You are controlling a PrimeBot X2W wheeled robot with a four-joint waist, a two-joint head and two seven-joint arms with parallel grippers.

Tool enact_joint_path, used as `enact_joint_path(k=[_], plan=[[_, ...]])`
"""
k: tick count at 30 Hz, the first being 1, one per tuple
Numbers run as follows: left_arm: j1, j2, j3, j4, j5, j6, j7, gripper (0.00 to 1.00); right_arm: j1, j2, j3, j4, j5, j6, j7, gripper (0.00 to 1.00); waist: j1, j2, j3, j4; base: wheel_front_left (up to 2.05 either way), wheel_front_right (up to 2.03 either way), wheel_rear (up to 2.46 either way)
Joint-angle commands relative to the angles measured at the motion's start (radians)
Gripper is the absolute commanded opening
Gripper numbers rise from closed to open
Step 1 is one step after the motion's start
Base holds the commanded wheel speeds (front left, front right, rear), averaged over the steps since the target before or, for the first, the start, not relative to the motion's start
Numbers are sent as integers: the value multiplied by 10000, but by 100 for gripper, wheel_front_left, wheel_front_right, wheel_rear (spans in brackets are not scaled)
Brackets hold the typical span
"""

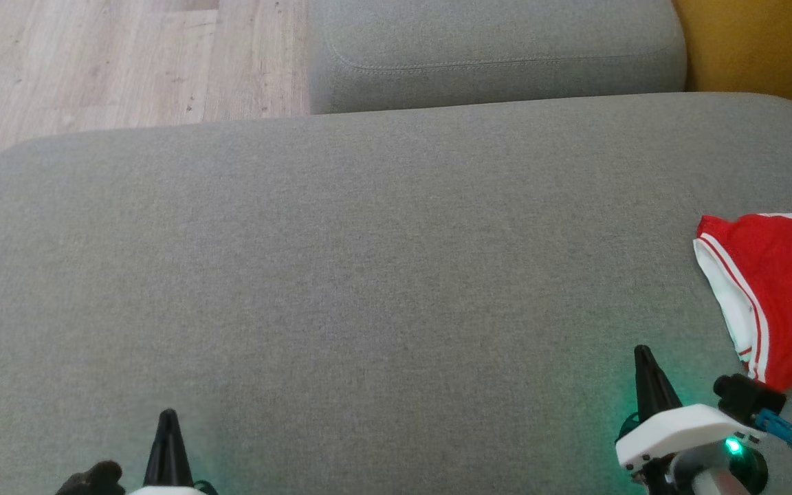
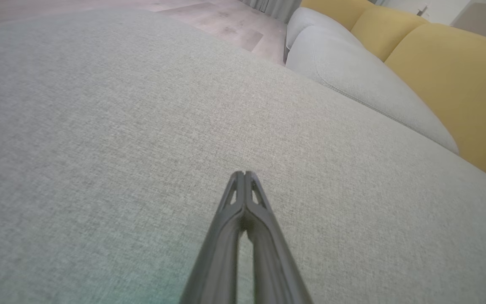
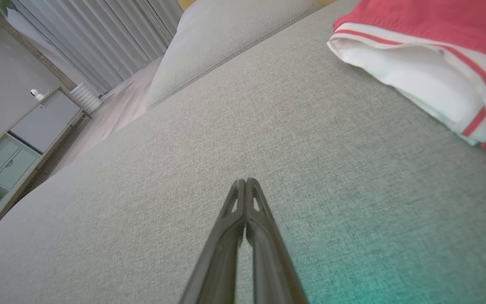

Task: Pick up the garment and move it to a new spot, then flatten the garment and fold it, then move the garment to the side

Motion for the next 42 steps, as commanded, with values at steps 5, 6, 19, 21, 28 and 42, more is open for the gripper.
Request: enact_joint_path(k=[5, 6, 19, 21, 28, 42], plan=[[-471, 12, 255, -409, -640, -86, 174, 0, -389, -17, -105, -514, 668, -2, 161, 0, 0, 0, -3, -2, 0, 0, 0], [-498, 12, 283, -441, -860, -104, 233, 0, -383, -17, -137, -584, 888, -2, 219, 0, 0, 0, -4, -3, 0, 0, 0], [-671, 14, 470, -648, -2288, -222, 615, 0, -349, -20, -351, -1040, 2320, -3, 595, 0, 0, 0, -11, -10, 0, 0, 0], [-697, 15, 498, -679, -2504, -240, 673, 0, -344, -21, -383, -1108, 2537, -4, 652, 0, 0, 0, -12, -11, 0, 0, 0], [-790, 16, 598, -790, -3272, -303, 879, 0, -326, -23, -498, -1354, 3308, -4, 855, 0, 0, 0, -16, -14, 0, 0, 0], [-977, 19, 799, -1012, -4810, -429, 1291, 0, -289, -26, -727, -1844, 4851, -5, 1261, 0, 0, 0, -24, -22, 0, 0, 0]])
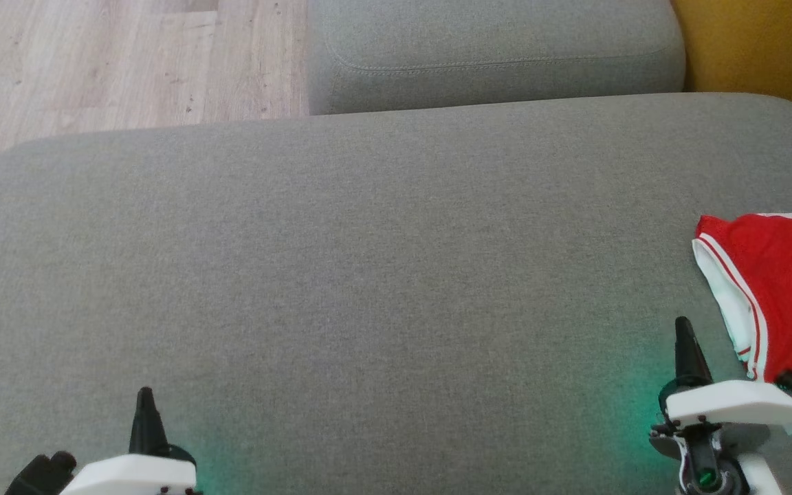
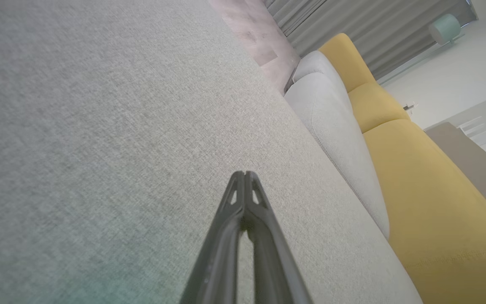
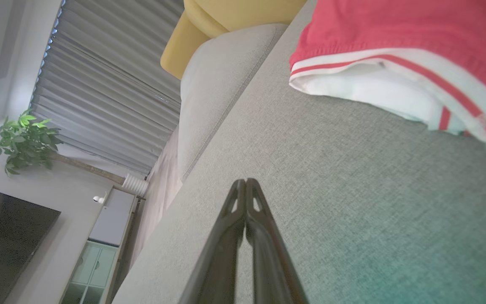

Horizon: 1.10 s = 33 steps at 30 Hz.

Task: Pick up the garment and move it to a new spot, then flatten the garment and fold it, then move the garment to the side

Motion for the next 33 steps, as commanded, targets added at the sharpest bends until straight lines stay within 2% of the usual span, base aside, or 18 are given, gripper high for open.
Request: enact_joint_path(k=[1, 33], plan=[[-551, 25, 313, -399, -344, -88, 105, 0, -300, -30, 18, -464, 355, -5, 118, 0, 0, 0, -1, -1, 0, 0, 0], [-964, 31, 758, -891, -3745, -367, 1017, 0, -219, -37, -489, -1548, 3767, -8, 1016, 0, 0, 0, -18, -17, 0, 0, 0]])
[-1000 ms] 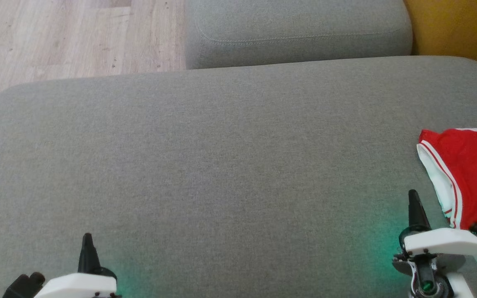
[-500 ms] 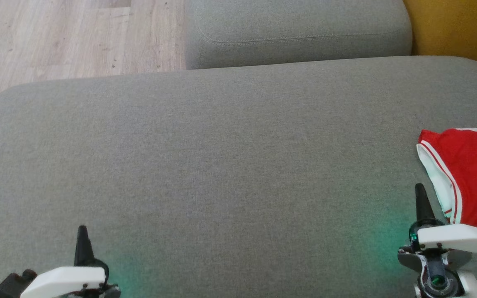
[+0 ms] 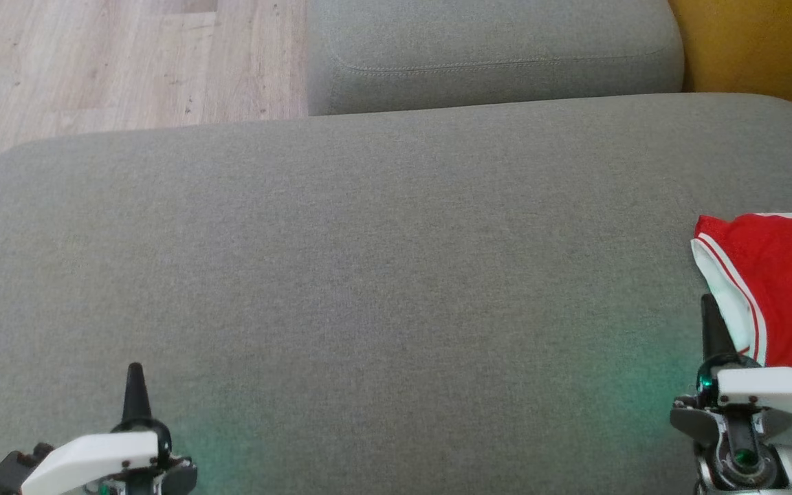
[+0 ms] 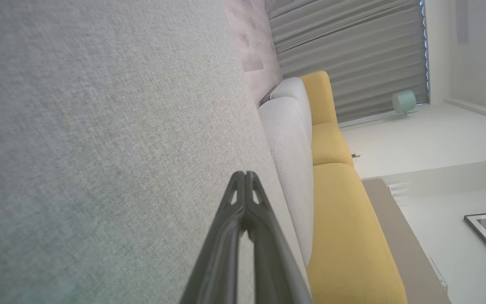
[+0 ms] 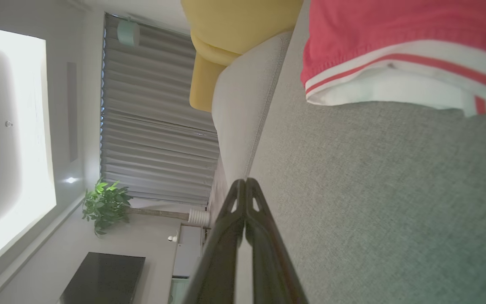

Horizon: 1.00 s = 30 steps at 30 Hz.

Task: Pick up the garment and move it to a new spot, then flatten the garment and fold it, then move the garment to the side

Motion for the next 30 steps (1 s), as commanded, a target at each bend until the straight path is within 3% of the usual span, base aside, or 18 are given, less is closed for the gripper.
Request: enact_joint_path(k=[1, 24, 30], plan=[[-570, 36, 392, -360, -236, -106, 78, 0, -229, -39, 91, -469, 276, -6, 72, 0, 0, -1, -1, 0, 0, 0, 0], [-876, 41, 722, -726, -2762, -314, 755, 0, -169, -45, -285, -1274, 2810, -7, 739, 0, 0, -1, -13, -12, 0, 0, 0], [-885, 41, 732, -737, -2837, -320, 775, 0, -167, -45, -296, -1298, 2886, -7, 758, 0, 0, -1, -14, -12, 0, 0, 0]])
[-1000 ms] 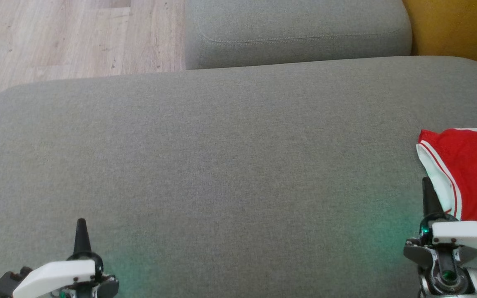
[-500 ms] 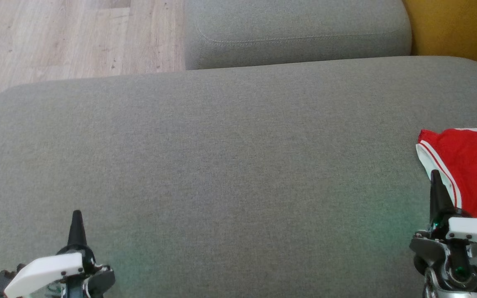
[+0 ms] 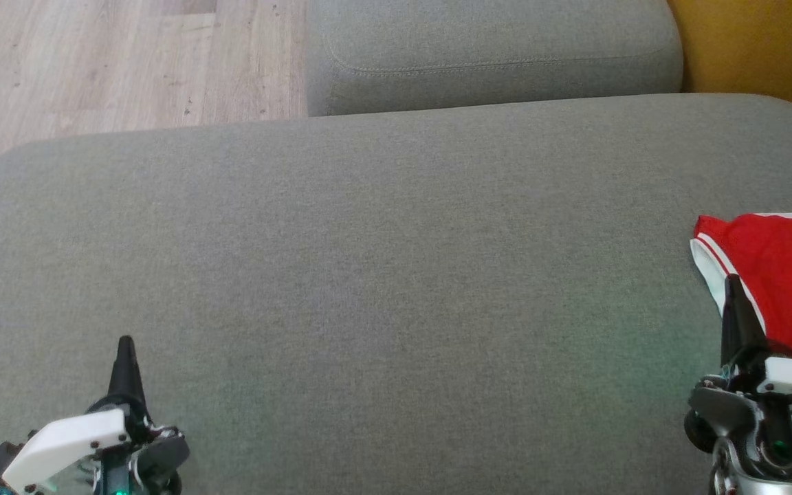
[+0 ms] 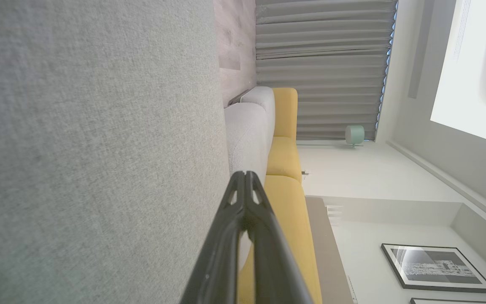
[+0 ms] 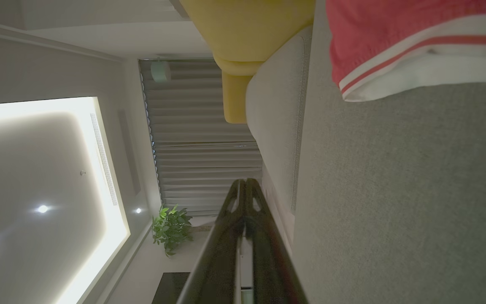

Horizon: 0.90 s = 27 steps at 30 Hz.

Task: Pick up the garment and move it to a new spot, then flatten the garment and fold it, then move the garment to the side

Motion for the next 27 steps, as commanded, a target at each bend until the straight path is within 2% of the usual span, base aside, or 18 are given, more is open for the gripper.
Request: enact_joint_path(k=[1, 27], plan=[[-474, 47, 412, -363, -55, -71, 71, 0, -180, -45, 202, -412, 69, -7, 60, 0, 0, 0, 0, 0, 0, 0, 0], [-474, 47, 412, -364, -55, -71, 71, 0, -180, -45, 203, -412, 70, -7, 60, 0, 0, 0, 0, 0, 0, 0, 0]])
